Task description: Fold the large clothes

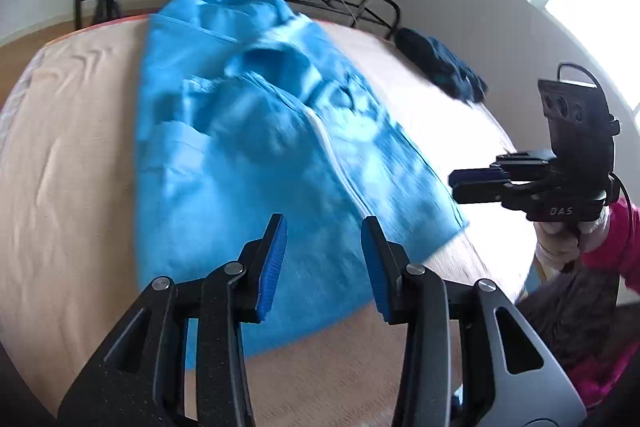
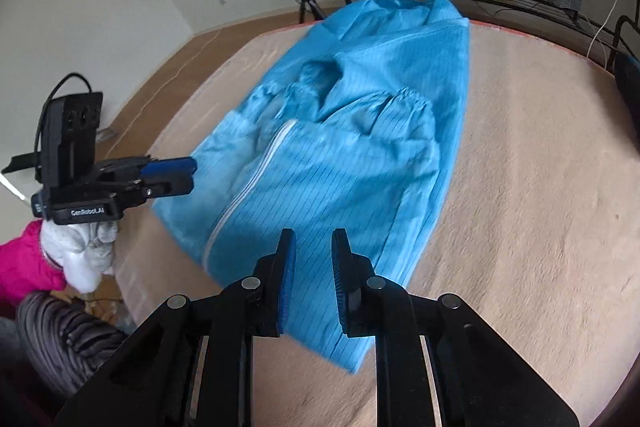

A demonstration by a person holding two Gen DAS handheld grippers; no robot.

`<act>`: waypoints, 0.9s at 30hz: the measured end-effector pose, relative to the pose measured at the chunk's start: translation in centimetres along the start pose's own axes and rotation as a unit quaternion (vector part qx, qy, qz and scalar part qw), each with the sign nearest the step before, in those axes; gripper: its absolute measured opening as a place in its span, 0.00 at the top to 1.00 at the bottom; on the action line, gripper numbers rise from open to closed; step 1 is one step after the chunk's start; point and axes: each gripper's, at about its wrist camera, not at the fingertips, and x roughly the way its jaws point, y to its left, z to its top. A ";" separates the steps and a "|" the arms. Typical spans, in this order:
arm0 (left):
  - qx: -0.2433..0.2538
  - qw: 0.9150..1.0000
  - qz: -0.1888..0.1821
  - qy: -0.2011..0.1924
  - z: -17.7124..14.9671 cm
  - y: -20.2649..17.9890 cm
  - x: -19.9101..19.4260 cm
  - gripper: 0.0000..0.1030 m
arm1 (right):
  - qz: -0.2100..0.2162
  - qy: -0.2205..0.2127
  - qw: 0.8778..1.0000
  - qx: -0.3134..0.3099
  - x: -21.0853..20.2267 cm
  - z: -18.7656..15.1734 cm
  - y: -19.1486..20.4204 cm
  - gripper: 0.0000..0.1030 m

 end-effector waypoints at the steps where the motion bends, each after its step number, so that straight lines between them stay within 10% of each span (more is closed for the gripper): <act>1: 0.007 1.000 0.006 0.005 -0.3 -0.4 0.4 0.61 | -0.017 0.015 1.000 -0.013 0.3 -0.6 0.6 0.86; 6: 0.006 0.997 0.067 0.035 -1.9 0.8 3.3 0.62 | -0.055 0.077 0.995 0.003 2.4 -2.8 -1.0 0.86; 14: -0.025 0.997 0.063 0.022 -1.7 3.3 0.9 0.63 | -0.058 0.097 0.994 0.008 1.9 -3.9 -0.8 0.85; 23: -0.048 0.994 0.075 -0.059 7.7 7.8 -3.8 0.62 | -0.010 -0.057 0.998 0.020 -4.6 2.3 -3.3 0.81; 27: -0.087 0.993 0.057 -0.060 13.3 11.7 -2.5 0.42 | -0.037 -0.058 0.998 0.002 -4.0 7.2 -6.0 0.81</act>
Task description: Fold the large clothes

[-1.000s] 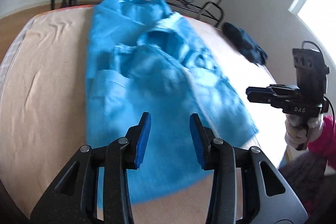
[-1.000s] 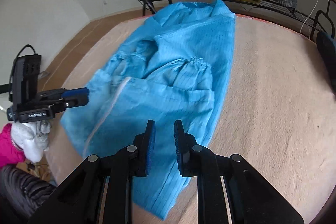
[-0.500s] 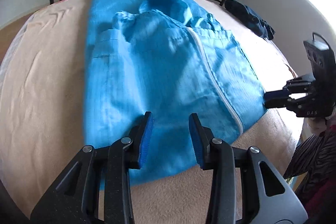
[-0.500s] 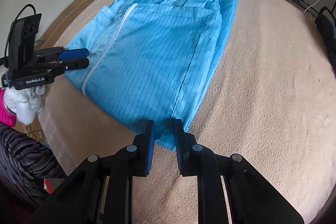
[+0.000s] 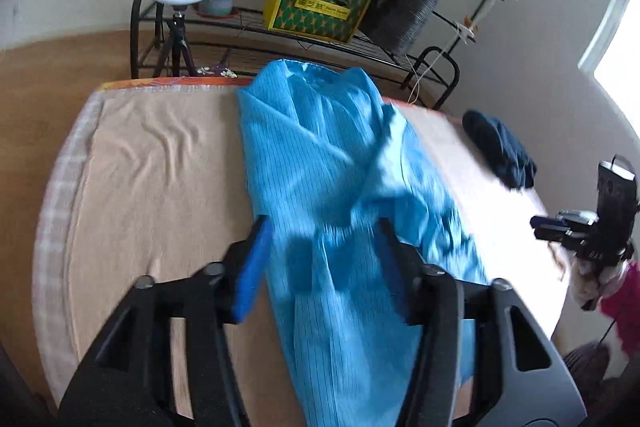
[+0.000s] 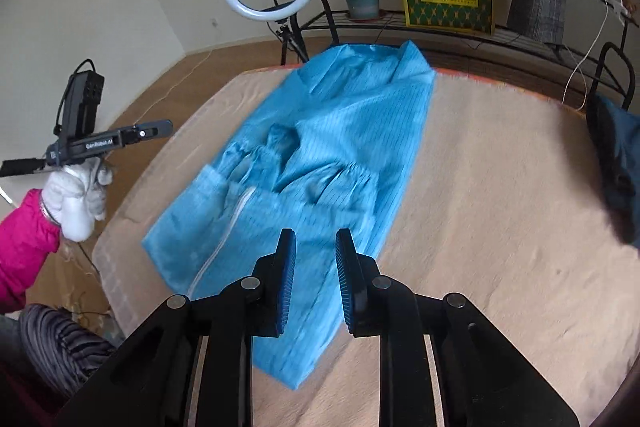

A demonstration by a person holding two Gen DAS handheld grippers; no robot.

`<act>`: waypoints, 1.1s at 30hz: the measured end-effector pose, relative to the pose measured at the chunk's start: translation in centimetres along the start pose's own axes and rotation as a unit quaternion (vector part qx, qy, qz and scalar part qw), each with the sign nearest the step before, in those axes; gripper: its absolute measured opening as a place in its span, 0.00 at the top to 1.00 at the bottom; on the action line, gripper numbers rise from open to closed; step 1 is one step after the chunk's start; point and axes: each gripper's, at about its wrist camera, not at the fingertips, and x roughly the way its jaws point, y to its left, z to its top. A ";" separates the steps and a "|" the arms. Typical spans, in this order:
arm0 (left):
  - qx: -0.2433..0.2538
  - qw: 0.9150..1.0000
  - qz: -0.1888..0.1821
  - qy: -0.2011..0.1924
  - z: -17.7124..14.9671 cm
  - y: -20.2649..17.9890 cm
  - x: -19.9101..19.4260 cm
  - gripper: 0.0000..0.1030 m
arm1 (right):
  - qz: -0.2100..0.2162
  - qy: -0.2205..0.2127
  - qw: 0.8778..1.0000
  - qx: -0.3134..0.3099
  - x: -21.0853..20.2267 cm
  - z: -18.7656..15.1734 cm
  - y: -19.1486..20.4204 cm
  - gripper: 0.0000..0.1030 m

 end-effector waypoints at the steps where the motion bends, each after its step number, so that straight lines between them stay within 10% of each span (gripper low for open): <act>1: -0.013 1.000 0.003 0.003 1.6 0.9 1.0 0.42 | -0.004 0.001 1.000 0.006 0.5 0.8 -0.9 0.81; 6: -0.037 0.999 -0.005 0.009 7.0 3.8 6.3 0.42 | -0.011 0.001 1.000 0.029 5.0 5.1 -5.8 0.55; 33: -0.093 0.995 -0.019 0.025 14.9 9.6 23.3 0.39 | 0.030 -0.025 0.990 0.136 22.2 18.3 -15.0 0.54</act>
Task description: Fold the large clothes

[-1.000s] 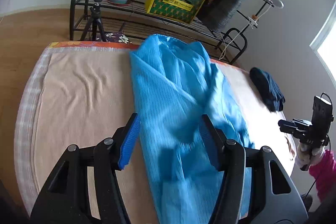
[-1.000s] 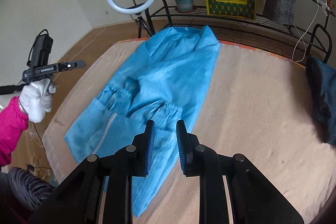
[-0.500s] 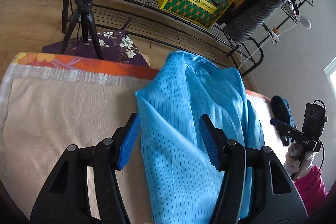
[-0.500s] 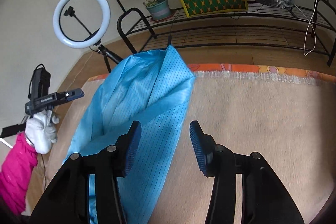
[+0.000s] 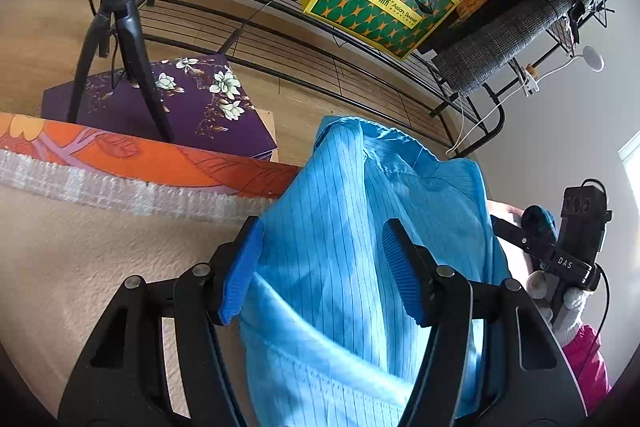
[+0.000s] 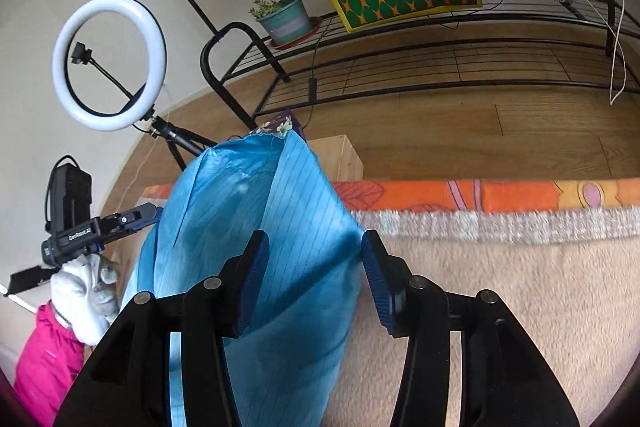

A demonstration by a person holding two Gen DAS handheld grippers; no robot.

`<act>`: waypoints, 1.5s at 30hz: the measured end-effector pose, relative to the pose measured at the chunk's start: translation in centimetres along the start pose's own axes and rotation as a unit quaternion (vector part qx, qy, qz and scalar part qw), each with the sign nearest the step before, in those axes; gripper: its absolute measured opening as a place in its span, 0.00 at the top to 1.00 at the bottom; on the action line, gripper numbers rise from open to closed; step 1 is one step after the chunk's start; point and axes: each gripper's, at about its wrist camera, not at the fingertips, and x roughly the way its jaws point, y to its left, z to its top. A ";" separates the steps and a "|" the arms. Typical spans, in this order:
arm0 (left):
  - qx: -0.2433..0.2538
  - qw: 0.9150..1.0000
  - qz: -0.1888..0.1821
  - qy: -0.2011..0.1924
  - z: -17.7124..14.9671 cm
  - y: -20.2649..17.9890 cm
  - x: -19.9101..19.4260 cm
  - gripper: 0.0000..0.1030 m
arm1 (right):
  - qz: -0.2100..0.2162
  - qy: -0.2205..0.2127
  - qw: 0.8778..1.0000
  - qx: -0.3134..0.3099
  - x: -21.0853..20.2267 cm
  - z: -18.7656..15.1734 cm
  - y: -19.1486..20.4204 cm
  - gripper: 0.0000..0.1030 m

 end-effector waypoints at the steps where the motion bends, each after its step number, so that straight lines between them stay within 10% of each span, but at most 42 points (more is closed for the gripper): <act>1: 0.004 1.000 0.004 -0.002 -0.1 -0.2 0.3 0.39 | 0.001 -0.002 1.000 -0.003 0.2 0.0 0.3 0.54; 5: 0.025 0.999 0.022 -0.010 -0.4 -1.0 1.0 0.69 | -0.002 -0.006 1.000 -0.012 1.0 -0.2 1.0 0.58; 8: 0.032 0.999 0.028 -0.014 -0.7 -1.2 1.3 0.92 | -0.013 0.002 0.999 -0.035 1.6 -0.6 1.9 0.84; 16: 0.059 0.998 0.023 -0.031 -0.7 -2.4 0.5 1.00 | -0.012 -0.025 0.999 -0.047 0.4 -0.1 2.8 0.99; 20: 0.030 0.999 0.018 -0.028 -0.2 -1.7 0.3 0.93 | 0.004 -0.005 0.998 -0.062 0.3 0.3 2.9 0.98; 24: -0.024 0.999 -0.015 -0.039 0.9 -0.3 0.0 0.38 | -0.020 0.008 0.999 -0.035 0.5 0.9 1.3 0.70; 27: -0.029 0.999 -0.021 -0.021 1.9 -0.1 0.8 0.38 | -0.023 0.002 1.000 -0.020 0.5 1.4 0.2 0.40; 37: -0.027 0.999 -0.026 -0.004 3.1 0.1 3.3 0.38 | -0.006 0.026 0.998 -0.057 3.3 2.3 0.9 0.57; 39: -0.010 1.000 -0.027 -0.006 2.8 -0.3 3.5 0.67 | -0.003 0.025 0.998 -0.061 3.5 2.2 1.2 0.89; 41: 0.012 1.000 -0.020 -0.002 2.5 -1.0 3.8 0.93 | -0.007 0.020 0.997 -0.076 3.4 2.0 1.7 0.92; 45: 0.043 0.999 -0.012 -0.020 2.2 -2.4 3.0 0.98 | -0.025 0.010 0.994 -0.104 2.9 2.0 2.8 0.96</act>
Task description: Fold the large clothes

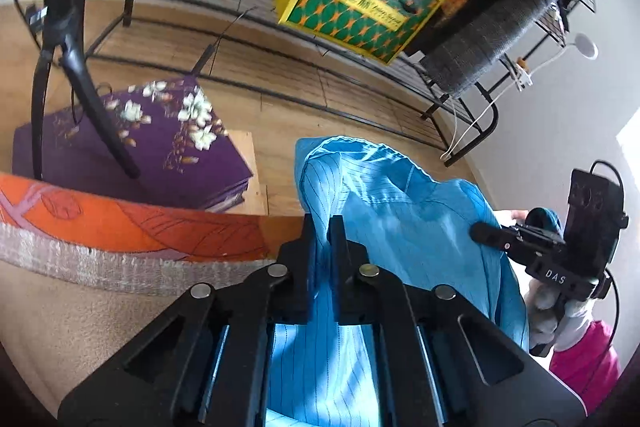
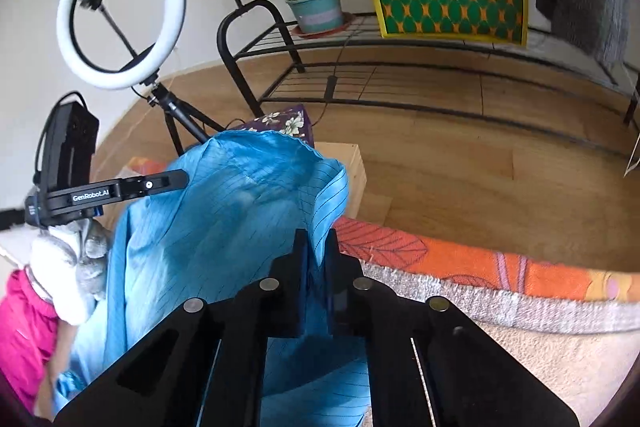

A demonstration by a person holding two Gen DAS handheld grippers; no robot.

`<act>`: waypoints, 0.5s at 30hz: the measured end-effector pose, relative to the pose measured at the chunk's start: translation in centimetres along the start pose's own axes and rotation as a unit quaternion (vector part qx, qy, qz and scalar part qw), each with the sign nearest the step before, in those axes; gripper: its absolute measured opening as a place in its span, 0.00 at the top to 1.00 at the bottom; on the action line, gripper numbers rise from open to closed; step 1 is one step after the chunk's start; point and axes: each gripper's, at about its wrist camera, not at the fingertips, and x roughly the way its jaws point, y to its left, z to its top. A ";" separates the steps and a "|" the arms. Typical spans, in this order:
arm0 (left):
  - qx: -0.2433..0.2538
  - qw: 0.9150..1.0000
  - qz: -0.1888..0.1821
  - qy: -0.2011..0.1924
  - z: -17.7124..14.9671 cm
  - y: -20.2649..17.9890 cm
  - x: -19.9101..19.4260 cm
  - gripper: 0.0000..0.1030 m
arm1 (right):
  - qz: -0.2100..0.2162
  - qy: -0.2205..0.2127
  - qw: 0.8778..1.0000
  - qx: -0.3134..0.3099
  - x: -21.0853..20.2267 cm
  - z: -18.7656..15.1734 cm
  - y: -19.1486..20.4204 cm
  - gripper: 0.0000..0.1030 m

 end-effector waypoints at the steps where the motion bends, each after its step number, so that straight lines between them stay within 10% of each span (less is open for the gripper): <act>1: 0.002 1.000 -0.001 -0.006 0.0 -0.3 -0.4 0.99 | -0.003 -0.004 1.000 -0.002 -0.3 0.1 0.2 0.96; 15: 0.016 0.996 -0.057 -0.061 -1.0 -6.2 -12.2 1.00 | 0.012 -0.083 0.996 -0.001 -10.8 1.0 4.4 0.98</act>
